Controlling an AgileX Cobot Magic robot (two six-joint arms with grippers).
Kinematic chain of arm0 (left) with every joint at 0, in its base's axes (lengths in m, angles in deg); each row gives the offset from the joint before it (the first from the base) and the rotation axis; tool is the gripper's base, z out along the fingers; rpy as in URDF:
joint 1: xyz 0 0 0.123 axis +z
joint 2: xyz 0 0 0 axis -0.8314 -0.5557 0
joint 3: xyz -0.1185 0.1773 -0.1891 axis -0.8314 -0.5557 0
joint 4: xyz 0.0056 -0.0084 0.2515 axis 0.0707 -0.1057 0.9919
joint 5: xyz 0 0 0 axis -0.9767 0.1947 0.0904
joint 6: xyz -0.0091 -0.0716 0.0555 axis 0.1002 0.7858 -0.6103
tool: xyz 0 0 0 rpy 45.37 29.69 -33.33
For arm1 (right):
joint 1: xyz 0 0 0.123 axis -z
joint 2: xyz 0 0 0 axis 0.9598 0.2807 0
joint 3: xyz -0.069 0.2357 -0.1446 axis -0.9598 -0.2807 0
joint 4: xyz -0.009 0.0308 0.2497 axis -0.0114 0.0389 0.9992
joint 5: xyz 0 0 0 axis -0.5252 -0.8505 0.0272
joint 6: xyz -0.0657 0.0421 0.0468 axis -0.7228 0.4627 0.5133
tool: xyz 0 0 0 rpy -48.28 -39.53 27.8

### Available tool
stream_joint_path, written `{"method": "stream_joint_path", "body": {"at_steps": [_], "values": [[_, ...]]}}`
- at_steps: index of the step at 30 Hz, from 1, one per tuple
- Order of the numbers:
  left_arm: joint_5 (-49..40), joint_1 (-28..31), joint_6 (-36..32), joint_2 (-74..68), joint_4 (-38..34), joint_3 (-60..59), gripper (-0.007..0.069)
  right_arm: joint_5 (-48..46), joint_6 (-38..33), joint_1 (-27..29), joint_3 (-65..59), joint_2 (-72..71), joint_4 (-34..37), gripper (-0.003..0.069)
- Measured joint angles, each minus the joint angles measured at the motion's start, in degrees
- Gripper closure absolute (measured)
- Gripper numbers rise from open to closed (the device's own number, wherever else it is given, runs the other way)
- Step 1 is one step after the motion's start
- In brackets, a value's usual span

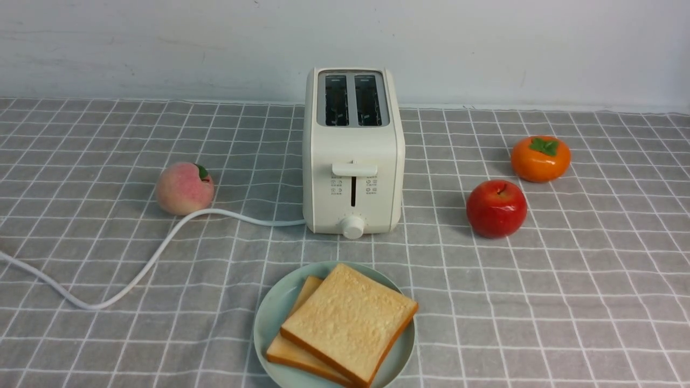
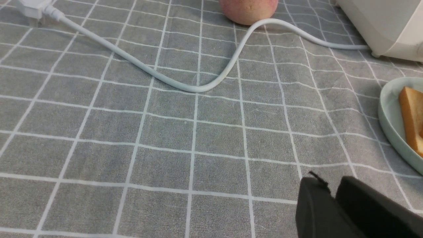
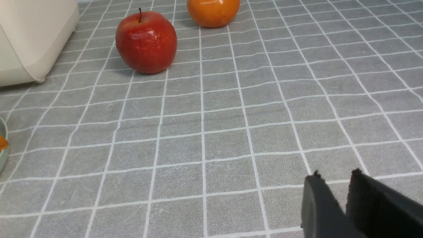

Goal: Take toasted bread from bread machine on grey coffee table place on plate.

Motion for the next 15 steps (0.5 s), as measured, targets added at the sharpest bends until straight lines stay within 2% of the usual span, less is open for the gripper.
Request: {"method": "stream_joint_path", "body": {"at_steps": [15], "values": [[0.00, 0.00, 0.00, 0.00, 0.00, 0.00, 0.0518, 0.00, 0.00, 0.00, 0.00, 0.00, -0.05, 0.0501]]}}
